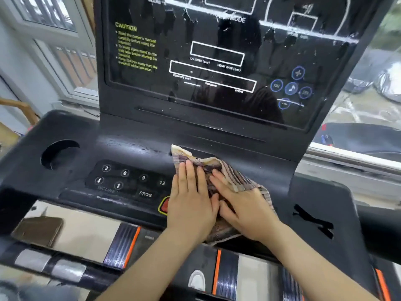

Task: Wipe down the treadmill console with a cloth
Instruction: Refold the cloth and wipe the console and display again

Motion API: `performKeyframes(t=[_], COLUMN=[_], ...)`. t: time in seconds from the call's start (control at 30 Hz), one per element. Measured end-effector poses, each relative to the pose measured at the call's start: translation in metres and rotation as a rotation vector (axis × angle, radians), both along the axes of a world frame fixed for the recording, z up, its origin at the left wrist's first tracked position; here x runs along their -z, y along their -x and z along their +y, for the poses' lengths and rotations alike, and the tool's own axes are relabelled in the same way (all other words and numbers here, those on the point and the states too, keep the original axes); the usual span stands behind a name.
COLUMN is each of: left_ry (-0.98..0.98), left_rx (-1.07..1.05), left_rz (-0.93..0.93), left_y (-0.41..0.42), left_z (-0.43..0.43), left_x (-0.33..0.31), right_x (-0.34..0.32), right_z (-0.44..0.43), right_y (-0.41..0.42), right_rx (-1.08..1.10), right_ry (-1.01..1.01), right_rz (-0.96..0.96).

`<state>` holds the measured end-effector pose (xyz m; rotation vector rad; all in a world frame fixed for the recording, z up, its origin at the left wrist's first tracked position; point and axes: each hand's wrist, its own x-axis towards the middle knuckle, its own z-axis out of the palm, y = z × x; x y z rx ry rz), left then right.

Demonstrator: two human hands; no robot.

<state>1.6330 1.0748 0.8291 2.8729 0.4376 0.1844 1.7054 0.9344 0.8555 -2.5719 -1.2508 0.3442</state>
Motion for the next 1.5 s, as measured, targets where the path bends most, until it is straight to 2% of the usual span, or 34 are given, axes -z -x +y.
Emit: performKeyframes(t=[0.23,0.33,0.47,0.53,0.63,0.67,0.7,0.73,0.77,0.8,0.87,0.9,0.93,1.0,1.03,1.17,1.3,1.5], left_ry=[-0.033,-0.036,0.05,0.244,0.779,0.995,1.159,1.245,1.202,0.979,0.239,0.017,-0.07,-0.067,-0.067,-0.092,-0.141,-0.146], left_rx=[0.27,0.421,0.599,0.555,0.365,0.275,0.17,0.094,0.062,0.081,0.159,0.225,0.317,0.496,0.537,0.514,0.472,0.534], left_rz=[-0.008,-0.062,-0.246,-0.234,-0.092,-0.055,-0.03,-0.017,-0.016,-0.024,-0.107,-0.171,-0.223,-0.267,-0.214,-0.058,-0.002,-0.016], left_y=[-0.01,-0.002,0.021,0.033,0.037,0.033,0.03,0.026,0.023,0.02,0.019,0.02,0.022,0.034,0.045,0.043,-0.002,0.065], left_z=[-0.074,-0.092,-0.087,-0.082,-0.081,-0.081,-0.08,-0.077,-0.072,-0.065,-0.055,-0.053,-0.052,-0.059,-0.065,-0.064,-0.056,-0.05], left_x=[-0.001,0.002,0.002,-0.004,-0.028,-0.035,-0.04,-0.044,-0.044,-0.042,-0.038,-0.036,-0.031,-0.011,0.0,0.012,-0.004,0.006], right_x=[0.006,0.018,0.019,0.007,-0.017,-0.022,-0.026,-0.026,-0.024,-0.021,-0.011,-0.004,0.003,0.023,0.031,0.035,0.019,0.024], right_z=[-0.073,-0.09,-0.101,-0.106,-0.106,-0.104,-0.103,-0.102,-0.1,-0.1,-0.095,-0.09,-0.084,-0.076,-0.075,-0.079,-0.06,-0.078], right_y=[0.016,0.038,0.058,0.062,0.063,0.06,0.057,0.053,0.051,0.05,0.052,0.057,0.065,0.083,0.093,0.075,0.032,0.095], right_rx=[0.415,0.552,0.573,0.543,0.623,0.651,0.67,0.688,0.694,0.688,0.617,0.558,0.489,0.363,0.319,0.295,0.401,0.295], right_ry=[0.002,-0.137,-0.357,-0.379,-0.531,-0.591,-0.625,-0.647,-0.626,-0.564,-0.446,-0.438,-0.446,-0.39,-0.321,-0.137,-0.082,-0.091], right_rz=[0.008,-0.015,-0.221,-0.2,0.197,0.258,0.261,0.248,0.187,0.06,-0.264,-0.375,-0.432,-0.429,-0.388,-0.308,-0.236,-0.214])
